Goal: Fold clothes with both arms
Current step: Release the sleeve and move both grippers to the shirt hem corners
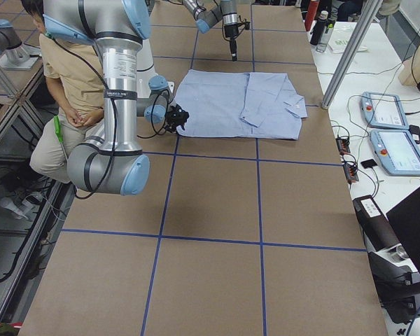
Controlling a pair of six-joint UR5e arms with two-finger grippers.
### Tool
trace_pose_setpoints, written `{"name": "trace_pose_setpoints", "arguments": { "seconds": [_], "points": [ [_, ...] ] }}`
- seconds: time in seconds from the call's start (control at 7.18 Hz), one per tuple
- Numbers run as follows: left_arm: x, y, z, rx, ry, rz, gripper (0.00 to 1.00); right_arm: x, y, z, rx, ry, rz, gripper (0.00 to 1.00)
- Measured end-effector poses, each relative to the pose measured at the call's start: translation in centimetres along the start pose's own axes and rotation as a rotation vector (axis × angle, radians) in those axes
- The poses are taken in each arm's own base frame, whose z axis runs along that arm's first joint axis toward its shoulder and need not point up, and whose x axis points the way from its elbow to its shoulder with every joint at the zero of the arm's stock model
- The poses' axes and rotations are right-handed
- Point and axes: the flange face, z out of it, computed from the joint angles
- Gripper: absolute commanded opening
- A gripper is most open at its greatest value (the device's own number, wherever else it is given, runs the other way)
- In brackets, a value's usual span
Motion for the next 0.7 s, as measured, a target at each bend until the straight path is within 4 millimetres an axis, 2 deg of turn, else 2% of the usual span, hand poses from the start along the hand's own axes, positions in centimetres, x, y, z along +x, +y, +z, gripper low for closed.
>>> {"name": "trace_pose_setpoints", "arguments": {
  "seconds": [0.28,0.42,0.56,0.7],
  "points": [
    [-0.2,0.1,0.2,-0.002,-0.005,-0.041,0.73,0.1,-0.2,-0.6,-0.002,-0.001,0.0,0.0],
    [-0.1,0.1,0.1,-0.002,-0.01,-0.126,0.73,0.2,-0.2,-0.7,-0.001,0.0,-0.001,0.0],
    [0.0,0.8,0.0,-0.011,-0.023,-0.225,0.73,0.1,-0.2,-1.0,-0.002,-0.001,-0.001,0.0],
    [0.1,2.6,-0.2,-0.023,-0.054,-0.299,0.73,0.0,-0.2,-1.3,-0.004,-0.002,-0.001,0.0]
  ]
}}
